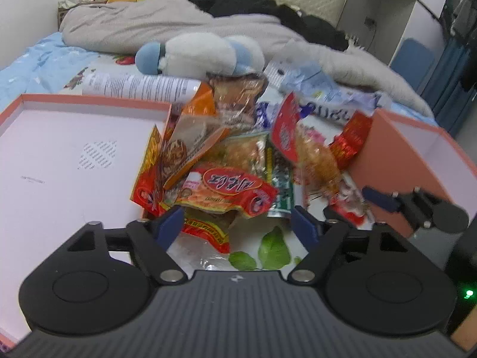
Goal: Organize snacks
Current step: 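Grasp a red-and-white snack bag with the right tool while the left tool grasps a small red packet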
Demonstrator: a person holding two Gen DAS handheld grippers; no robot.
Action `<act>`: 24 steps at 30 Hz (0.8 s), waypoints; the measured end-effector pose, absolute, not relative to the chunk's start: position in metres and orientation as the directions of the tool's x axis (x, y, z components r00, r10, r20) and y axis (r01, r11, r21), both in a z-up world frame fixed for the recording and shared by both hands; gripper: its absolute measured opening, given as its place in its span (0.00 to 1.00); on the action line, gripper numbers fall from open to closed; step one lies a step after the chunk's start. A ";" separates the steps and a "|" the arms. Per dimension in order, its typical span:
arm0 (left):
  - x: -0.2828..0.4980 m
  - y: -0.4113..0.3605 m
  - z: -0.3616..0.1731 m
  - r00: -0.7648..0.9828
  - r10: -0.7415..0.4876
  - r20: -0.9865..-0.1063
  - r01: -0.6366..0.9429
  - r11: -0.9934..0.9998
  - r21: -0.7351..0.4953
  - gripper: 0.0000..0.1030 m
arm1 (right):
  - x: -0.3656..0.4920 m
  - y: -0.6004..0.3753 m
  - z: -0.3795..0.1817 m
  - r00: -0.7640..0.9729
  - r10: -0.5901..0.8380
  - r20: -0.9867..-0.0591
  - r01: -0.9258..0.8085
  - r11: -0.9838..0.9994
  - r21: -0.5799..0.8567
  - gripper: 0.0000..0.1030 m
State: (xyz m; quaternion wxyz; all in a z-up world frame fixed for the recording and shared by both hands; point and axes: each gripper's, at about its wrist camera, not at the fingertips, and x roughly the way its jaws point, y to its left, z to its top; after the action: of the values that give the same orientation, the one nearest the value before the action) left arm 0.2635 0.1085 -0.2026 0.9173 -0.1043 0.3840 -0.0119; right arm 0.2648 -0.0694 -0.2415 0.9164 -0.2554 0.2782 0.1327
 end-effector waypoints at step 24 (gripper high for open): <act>0.284 0.101 -0.244 0.693 -0.035 -0.720 -0.028 0.997 -0.076 0.40 | 0.314 -0.061 -0.260 0.814 0.097 -0.573 -0.359 0.859 -0.364 0.41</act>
State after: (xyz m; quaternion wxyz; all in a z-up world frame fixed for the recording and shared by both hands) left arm 0.2842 0.1008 -0.2437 0.9193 -0.0405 0.3915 -0.0018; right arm 0.3139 -0.0609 -0.2599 0.9229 -0.2346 0.2792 0.1236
